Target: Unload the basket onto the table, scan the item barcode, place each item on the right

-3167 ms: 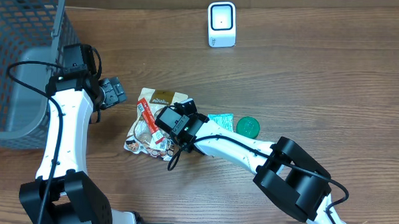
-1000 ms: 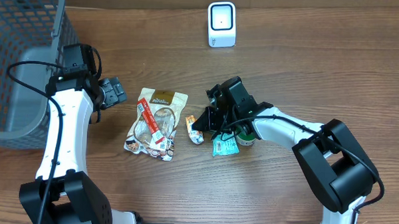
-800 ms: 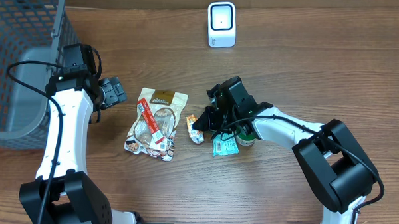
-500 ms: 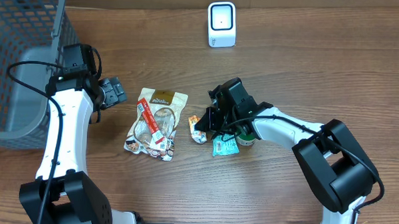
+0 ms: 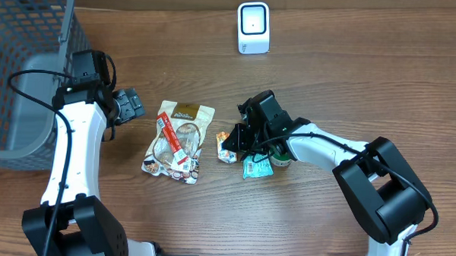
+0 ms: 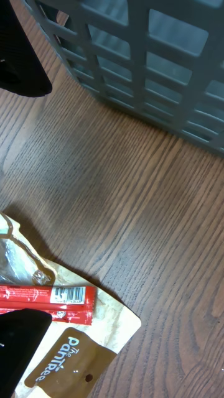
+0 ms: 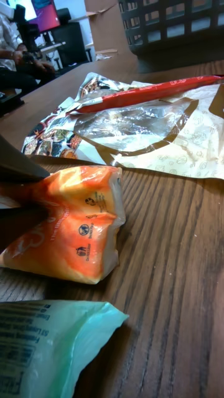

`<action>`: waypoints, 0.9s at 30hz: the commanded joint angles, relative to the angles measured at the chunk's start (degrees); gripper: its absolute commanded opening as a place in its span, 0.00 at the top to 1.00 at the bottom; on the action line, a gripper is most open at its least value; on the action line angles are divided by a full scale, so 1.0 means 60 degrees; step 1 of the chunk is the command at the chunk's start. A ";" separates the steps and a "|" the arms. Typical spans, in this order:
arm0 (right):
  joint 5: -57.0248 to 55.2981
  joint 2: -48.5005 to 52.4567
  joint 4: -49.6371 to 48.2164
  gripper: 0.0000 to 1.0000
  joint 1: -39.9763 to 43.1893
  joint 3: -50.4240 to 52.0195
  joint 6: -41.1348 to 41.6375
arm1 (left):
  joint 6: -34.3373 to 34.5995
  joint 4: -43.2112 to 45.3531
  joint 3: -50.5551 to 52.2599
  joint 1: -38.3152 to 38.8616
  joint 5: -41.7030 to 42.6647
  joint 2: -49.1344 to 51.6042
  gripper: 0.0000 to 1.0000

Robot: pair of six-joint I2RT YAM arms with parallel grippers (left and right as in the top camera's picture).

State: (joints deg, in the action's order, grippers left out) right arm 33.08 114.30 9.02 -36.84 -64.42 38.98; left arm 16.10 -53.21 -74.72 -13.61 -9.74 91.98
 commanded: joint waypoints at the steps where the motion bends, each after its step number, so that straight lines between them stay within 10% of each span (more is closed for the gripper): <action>1: -0.0149 0.0142 -0.0026 0.84 -0.0025 0.0058 0.0000 | -0.0109 -0.0015 -0.0055 0.0022 -0.0127 -0.0080 0.00; 27: -0.0608 0.0149 -0.1417 0.97 -0.0834 0.0062 0.1552 | -0.0109 -0.0015 -0.0055 0.0022 -0.0127 -0.0080 0.00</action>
State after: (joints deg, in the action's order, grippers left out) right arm 32.91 114.30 1.32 -40.32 -64.42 46.39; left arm 16.10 -53.21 -74.72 -13.61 -9.74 91.98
